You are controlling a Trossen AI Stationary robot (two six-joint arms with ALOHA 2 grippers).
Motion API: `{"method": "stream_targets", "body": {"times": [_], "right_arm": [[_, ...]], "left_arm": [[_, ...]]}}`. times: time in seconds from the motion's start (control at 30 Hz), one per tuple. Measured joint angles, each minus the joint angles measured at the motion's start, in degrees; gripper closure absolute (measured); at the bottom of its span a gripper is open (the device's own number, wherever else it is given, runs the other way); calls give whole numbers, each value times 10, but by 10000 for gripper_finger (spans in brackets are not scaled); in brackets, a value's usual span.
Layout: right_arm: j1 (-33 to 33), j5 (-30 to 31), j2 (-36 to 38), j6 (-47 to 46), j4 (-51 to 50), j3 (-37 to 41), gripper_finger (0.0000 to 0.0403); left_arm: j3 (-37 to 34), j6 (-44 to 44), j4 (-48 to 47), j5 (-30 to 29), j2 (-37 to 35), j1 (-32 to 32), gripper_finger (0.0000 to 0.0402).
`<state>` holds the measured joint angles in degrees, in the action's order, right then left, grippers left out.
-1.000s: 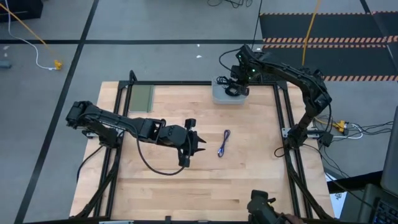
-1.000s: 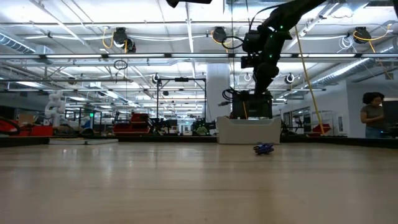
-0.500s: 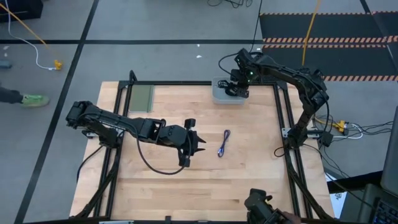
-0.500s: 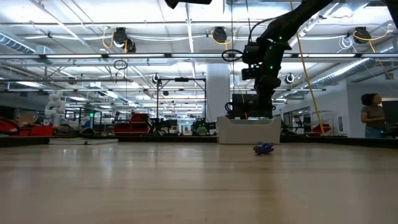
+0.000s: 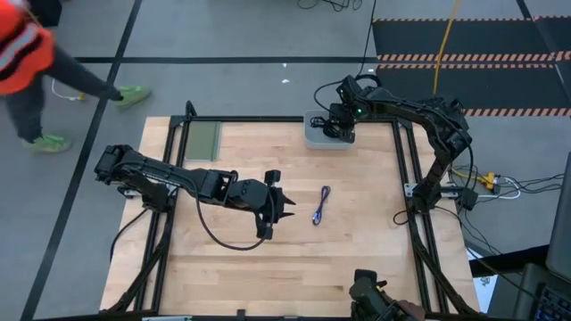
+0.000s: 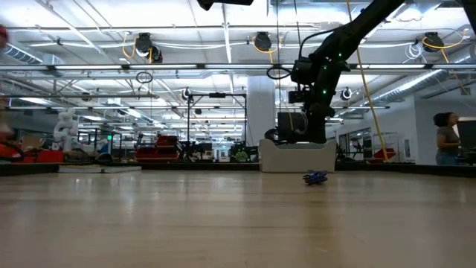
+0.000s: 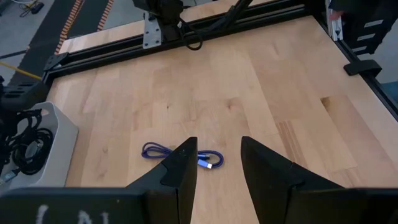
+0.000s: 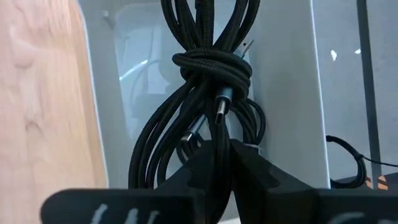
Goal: Pick and place USB-C Cables
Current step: Put the black charger cable into the white bin, then put the blue charger cable into the white bin
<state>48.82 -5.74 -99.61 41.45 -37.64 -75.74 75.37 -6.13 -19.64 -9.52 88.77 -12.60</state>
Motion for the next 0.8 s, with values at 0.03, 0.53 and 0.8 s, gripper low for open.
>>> {"method": "stream_targets", "body": {"times": [0.03, 0.53, 0.8], "right_arm": [[0, 0, 0, 0, 2, 3, 368], [-14, 89, 3, -34, 19, 12, 255], [-65, 87, 61, -141, -23, 12, 232]], "left_arm": [[0, 0, 0, 0, 0, 0, 275], [0, 4, 0, 0, 0, 0, 275], [0, 4, 0, 0, 0, 0, 275]]}}
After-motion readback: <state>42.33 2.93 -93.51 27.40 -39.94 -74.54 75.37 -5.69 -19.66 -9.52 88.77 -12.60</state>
